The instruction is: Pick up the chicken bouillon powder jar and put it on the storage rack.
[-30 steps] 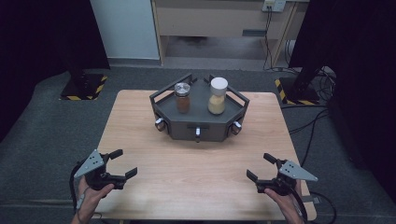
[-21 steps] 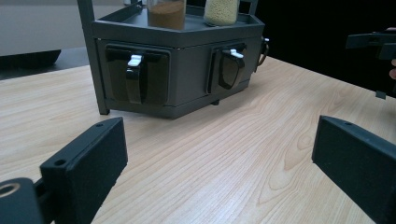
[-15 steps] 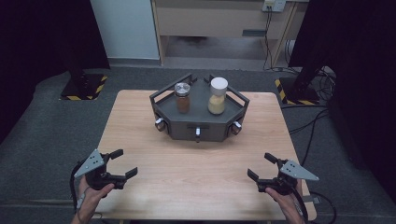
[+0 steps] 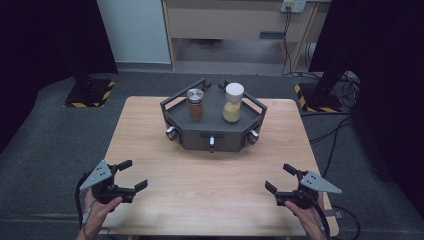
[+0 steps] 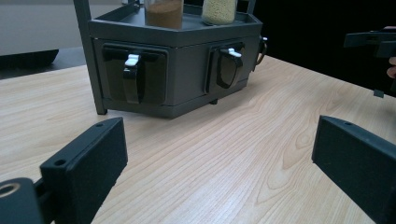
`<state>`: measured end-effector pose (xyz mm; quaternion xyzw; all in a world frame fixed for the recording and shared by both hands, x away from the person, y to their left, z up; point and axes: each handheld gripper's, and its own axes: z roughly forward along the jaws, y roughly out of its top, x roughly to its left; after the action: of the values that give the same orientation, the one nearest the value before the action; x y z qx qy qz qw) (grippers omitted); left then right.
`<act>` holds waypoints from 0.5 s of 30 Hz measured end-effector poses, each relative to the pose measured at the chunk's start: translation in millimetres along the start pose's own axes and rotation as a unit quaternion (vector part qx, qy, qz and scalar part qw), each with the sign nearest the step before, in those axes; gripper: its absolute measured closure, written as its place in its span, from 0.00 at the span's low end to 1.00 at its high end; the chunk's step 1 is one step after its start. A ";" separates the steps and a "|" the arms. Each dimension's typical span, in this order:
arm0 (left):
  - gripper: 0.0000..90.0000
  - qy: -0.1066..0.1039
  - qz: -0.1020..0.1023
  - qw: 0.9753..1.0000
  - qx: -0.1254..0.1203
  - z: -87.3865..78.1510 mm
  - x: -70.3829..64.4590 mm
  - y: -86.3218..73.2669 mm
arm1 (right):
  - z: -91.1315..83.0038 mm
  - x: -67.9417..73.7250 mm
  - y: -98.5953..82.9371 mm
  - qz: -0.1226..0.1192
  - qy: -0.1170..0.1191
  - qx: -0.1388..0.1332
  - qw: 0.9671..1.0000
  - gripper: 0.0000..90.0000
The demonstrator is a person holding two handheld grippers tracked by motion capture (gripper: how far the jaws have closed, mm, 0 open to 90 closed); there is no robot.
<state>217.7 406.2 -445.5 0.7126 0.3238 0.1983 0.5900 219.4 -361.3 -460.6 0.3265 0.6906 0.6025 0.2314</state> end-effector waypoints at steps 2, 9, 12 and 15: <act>0.03 0.000 0.000 1.000 0.000 0.2 -0.1 0.1 | 0.1 -0.2 0.0 0.000 0.001 0.000 1.000 0.04; 0.03 -0.001 0.001 1.000 0.001 0.3 0.0 0.1 | 0.1 -0.3 -0.1 0.001 0.001 0.000 1.000 0.05; 0.03 -0.001 0.001 1.000 0.001 0.2 -0.1 0.1 | 0.1 -0.5 -0.1 0.000 0.002 0.000 1.000 0.05; 0.03 -0.001 0.001 1.000 0.000 0.2 -0.2 0.1 | 0.1 -0.6 -0.1 0.000 0.002 0.000 1.000 0.05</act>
<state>217.7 405.9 -445.4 0.7132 0.3228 0.1980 0.5898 219.9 -361.7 -460.7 0.3252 0.6910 0.6033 0.2297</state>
